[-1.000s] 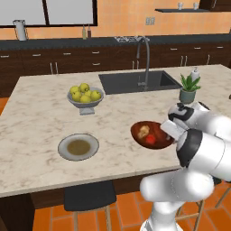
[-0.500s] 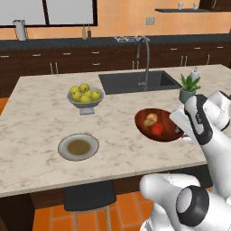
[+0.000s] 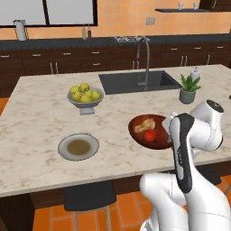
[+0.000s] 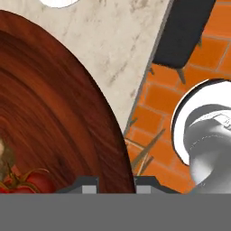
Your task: Pick the chicken drumstick and tomato from their plates and place them in the bowl. Then put the bowl in the fridge.
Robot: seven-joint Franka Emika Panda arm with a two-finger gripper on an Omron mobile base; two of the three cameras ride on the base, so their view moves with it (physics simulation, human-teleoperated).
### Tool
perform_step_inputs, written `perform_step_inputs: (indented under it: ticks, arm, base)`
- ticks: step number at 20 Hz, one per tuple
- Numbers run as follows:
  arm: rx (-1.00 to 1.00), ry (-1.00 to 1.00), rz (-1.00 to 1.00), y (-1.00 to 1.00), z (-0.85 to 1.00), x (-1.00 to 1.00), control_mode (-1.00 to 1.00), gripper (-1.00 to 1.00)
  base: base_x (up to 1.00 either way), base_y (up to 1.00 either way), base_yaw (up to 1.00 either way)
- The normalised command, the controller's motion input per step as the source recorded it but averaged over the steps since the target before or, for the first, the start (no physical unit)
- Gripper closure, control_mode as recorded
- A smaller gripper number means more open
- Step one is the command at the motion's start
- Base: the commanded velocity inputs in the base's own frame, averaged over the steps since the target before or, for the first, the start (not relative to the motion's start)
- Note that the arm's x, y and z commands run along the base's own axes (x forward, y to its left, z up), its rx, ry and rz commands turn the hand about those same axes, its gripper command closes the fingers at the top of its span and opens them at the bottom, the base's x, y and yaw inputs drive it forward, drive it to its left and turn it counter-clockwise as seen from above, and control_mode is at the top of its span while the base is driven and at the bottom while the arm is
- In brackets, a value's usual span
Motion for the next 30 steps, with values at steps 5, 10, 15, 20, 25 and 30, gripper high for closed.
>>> perform_step_inputs:
  ticks: [5, 10, 15, 20, 25, 30]
  arm:
    - [-0.15, -0.01, -0.51, 0.36, 0.0, -0.27, -1.0, 1.0]
    - [-0.1, -0.03, -0.48, 0.06, 0.0, -0.38, -1.0, 1.0]
    - [-0.04, -0.09, -0.27, 0.0, -0.24, -0.43, -1.0, 1.0]
    - [-0.04, -0.13, -0.02, 0.01, -0.08, 0.0, -1.0, 1.0]
    - [-0.08, -0.01, 0.01, 0.05, -0.11, 0.09, -1.0, 1.0]
    - [0.0, 0.0, 0.0, 0.0, 0.0, 0.0, -1.0, 1.0]
  base:
    - [0.0, 0.0, 0.0]
    - [0.0, 0.0, 0.0]
    - [0.0, 0.0, 0.0]
    - [0.0, 0.0, 0.0]
    - [0.0, 0.0, 0.0]
    - [0.0, 0.0, 0.0]
